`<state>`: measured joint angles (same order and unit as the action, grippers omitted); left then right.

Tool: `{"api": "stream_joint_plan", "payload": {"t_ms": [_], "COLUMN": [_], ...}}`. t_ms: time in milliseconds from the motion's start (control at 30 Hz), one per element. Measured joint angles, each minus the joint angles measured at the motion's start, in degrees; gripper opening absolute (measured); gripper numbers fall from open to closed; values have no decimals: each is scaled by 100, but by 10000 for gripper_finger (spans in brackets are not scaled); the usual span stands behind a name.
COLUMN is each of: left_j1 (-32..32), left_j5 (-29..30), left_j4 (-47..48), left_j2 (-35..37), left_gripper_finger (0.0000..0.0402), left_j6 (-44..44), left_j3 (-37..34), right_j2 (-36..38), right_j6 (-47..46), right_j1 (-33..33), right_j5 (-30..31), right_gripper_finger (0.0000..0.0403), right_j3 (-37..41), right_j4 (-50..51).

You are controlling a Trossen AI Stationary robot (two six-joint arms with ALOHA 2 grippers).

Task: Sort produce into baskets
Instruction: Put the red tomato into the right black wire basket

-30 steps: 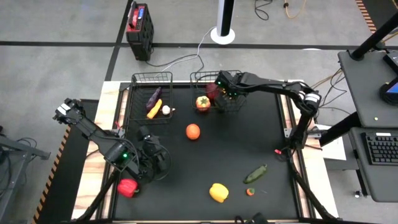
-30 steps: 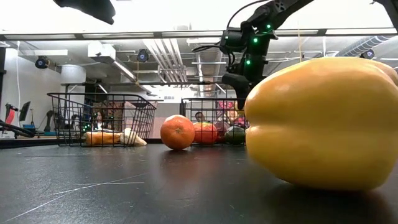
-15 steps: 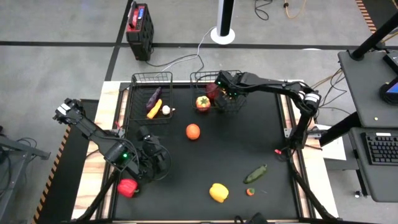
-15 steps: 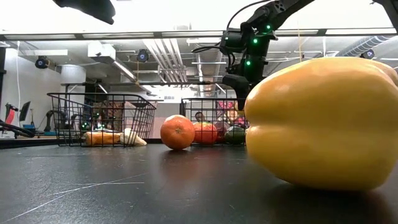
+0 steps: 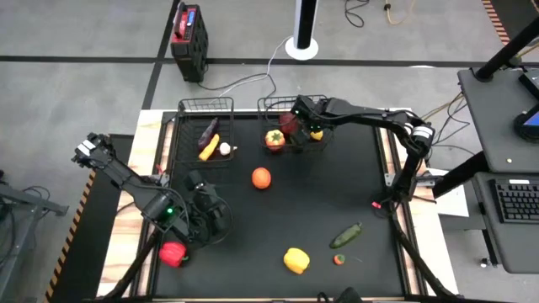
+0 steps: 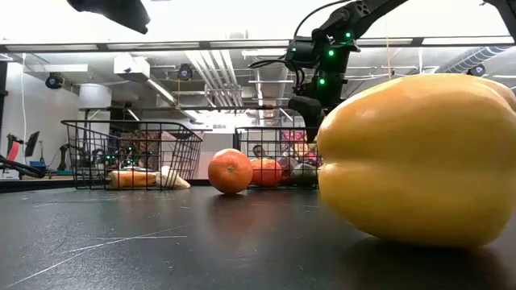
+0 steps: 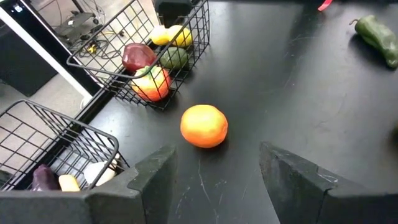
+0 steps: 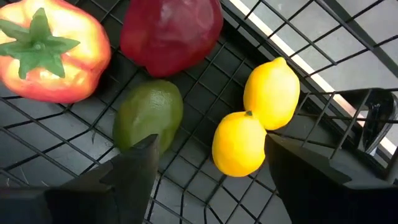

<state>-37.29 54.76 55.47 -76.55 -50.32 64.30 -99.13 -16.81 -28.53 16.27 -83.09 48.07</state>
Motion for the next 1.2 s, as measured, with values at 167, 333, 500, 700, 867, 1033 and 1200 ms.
{"api": "stream_joint_plan", "payload": {"t_ms": [167,333,500,700,867,1033,1200], "left_j1": [-1,-1,-1,1,1,-1,-1], "left_j5": [29,28,33,34,37,37,37], "left_j4": [-370,-730,-1094,-1346,-1404,-1453,-1491], "left_j2": [0,0,0,0,0,0,0], "left_gripper_finger": [206,206,206,206,206,206,206], "left_j6": [3,1,34,150,158,159,159], "left_j3": [-198,-433,-595,-735,-735,-735,-735], "right_j2": [89,354,779,1195,1266,1176,1088], "right_j6": [246,324,340,139,-491,-1092,-1915], "right_j1": [13,124,554,1579,2595,3612,4425], "right_j5": [-28,-223,-385,-767,-979,-1084,-1086], "right_gripper_finger": [274,269,272,262,254,251,256], "right_j3": [0,-143,-251,-240,-234,-220,-209], "right_j4": [-2,53,68,407,892,1234,1309]}}
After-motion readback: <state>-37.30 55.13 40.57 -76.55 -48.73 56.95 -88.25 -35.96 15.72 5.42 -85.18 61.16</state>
